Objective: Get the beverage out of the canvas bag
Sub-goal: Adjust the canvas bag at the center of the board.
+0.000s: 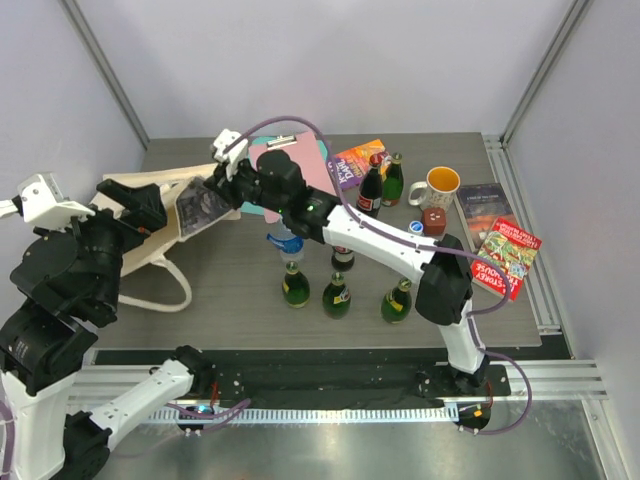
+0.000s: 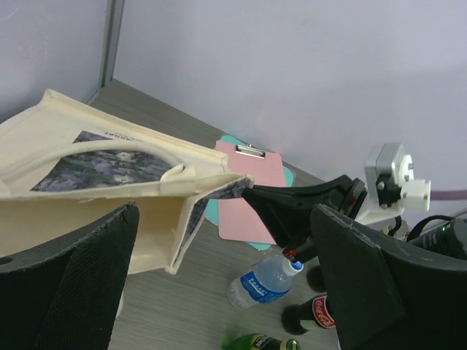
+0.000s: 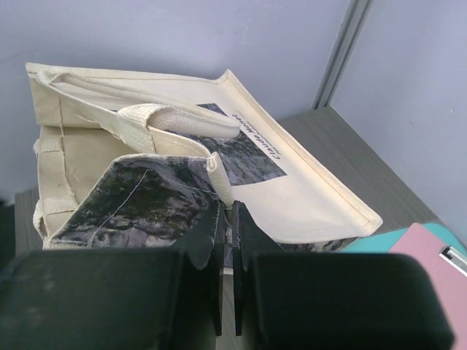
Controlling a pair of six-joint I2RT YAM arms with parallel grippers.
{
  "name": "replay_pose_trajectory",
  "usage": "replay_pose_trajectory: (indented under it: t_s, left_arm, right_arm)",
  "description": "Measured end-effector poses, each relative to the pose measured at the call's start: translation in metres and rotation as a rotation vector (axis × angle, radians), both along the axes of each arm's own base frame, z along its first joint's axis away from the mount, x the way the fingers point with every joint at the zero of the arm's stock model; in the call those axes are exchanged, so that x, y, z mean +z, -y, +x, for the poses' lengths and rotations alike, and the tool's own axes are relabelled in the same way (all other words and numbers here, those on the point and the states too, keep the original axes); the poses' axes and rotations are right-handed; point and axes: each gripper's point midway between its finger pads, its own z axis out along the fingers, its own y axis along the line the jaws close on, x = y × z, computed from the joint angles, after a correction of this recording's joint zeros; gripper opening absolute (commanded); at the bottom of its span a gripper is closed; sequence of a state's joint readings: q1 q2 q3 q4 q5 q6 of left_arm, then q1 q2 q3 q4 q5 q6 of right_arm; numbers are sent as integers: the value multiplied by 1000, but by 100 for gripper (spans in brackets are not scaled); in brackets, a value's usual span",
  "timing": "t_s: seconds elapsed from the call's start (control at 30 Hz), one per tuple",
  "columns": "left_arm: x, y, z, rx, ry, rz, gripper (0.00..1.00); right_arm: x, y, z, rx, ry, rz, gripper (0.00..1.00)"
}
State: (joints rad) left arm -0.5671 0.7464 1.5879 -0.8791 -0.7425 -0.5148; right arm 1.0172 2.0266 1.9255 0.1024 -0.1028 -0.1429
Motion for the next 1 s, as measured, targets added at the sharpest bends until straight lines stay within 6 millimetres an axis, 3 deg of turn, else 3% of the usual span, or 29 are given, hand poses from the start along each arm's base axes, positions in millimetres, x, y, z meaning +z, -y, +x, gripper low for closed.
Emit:
replay_pose_trajectory:
  t_s: [0.23, 0.57, 0.73, 1.0]
  left_arm:
    - [-1, 5, 6, -3, -10, 6, 100]
    - [-9, 10, 12, -6, -33, 3, 100]
    - [-26, 17, 22, -7, -77, 15, 100]
    - [-61, 34, 46, -13, -197, 75, 100]
  right_arm:
    - [2, 3, 31, -54, -159, 89, 1]
    - [-44, 23, 80, -158, -369, 112, 1]
    - [-54, 43, 108, -221, -438, 142, 1]
    - [-58, 66, 136, -281, -489, 185, 1]
